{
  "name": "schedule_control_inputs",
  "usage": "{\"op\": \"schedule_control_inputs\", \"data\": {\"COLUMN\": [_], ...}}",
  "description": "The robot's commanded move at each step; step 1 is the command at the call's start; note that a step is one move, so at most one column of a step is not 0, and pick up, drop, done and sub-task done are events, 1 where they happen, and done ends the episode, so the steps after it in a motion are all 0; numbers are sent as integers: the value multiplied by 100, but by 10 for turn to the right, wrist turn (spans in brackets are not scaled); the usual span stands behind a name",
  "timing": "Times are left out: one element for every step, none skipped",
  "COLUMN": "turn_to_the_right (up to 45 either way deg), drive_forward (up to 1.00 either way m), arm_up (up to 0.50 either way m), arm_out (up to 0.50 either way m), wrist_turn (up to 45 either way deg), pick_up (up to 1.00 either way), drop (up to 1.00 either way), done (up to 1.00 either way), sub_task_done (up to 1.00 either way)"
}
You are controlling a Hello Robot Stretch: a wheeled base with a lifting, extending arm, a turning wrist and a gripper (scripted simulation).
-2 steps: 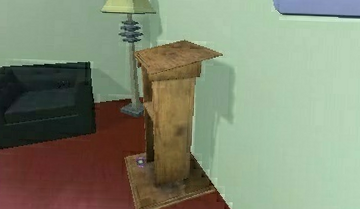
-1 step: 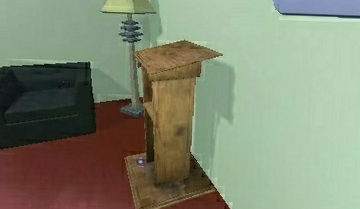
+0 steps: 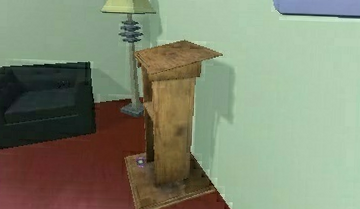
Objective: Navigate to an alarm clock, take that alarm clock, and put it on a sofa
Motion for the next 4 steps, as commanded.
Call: {"op": "schedule_control_inputs", "data": {"turn_to_the_right": [0,0,0,0], "drive_forward": [0,0,0,0], "arm_up": [0,10,30,0], "arm_out": [0,0,0,0], "wrist_turn": [0,0,0,-450], "pick_up": [100,0,0,0], "drop": [0,0,0,0], "done": [0,0,0,0], "sub_task_done": [0,0,0,0]}}
